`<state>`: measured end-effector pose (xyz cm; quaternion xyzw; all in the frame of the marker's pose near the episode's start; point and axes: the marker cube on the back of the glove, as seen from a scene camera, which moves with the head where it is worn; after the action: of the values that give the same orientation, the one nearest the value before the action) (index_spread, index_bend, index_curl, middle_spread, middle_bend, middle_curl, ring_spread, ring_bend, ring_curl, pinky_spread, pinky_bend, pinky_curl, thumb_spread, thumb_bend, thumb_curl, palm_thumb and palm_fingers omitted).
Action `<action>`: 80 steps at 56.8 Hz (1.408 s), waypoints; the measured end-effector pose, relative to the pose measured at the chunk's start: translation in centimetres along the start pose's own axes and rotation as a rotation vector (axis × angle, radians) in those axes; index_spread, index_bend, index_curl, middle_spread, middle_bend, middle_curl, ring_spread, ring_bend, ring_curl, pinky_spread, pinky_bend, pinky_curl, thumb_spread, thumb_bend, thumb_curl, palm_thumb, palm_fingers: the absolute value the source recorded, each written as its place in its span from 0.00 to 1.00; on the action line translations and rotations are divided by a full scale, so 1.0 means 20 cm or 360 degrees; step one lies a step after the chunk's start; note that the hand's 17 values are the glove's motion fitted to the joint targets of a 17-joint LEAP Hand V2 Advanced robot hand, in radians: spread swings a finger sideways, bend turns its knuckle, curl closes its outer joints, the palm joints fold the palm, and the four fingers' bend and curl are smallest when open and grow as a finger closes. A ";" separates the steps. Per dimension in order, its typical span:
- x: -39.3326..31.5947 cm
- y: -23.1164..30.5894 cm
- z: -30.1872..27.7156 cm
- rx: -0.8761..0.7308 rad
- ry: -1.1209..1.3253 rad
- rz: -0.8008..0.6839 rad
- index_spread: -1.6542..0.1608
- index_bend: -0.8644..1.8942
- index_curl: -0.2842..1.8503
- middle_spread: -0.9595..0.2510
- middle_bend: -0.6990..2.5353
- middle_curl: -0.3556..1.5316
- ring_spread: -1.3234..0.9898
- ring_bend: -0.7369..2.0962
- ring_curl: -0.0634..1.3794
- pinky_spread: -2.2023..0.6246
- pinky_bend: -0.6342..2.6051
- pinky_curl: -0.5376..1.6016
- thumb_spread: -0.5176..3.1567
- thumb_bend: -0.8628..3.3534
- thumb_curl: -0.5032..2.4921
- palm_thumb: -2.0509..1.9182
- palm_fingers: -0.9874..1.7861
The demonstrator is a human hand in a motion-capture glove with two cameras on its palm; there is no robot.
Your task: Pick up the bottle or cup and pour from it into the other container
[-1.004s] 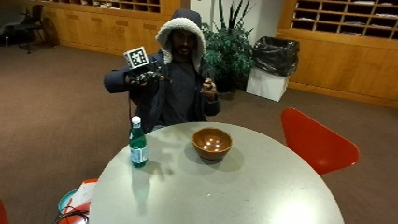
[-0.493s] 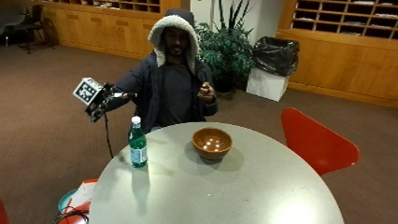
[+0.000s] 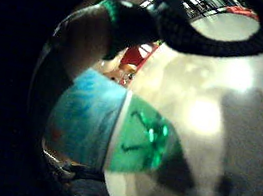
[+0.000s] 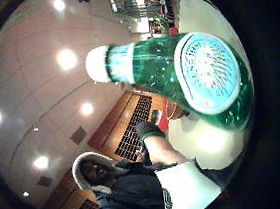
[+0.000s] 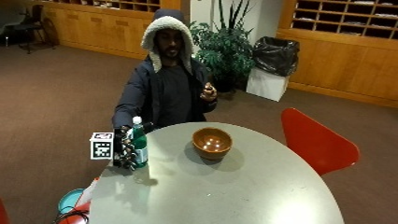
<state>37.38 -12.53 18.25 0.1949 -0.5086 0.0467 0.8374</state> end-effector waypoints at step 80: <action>-0.71 -0.36 0.56 0.0063 0.0952 0.0147 0.76 0.37 0.30 0.63 0.34 0.44 0.49 0.49 0.34 0.76 0.32 0.43 0.29 0.20 0.36 0.74 0.79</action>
<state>23.13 -21.63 8.42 0.1654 -0.2467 0.1500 0.9430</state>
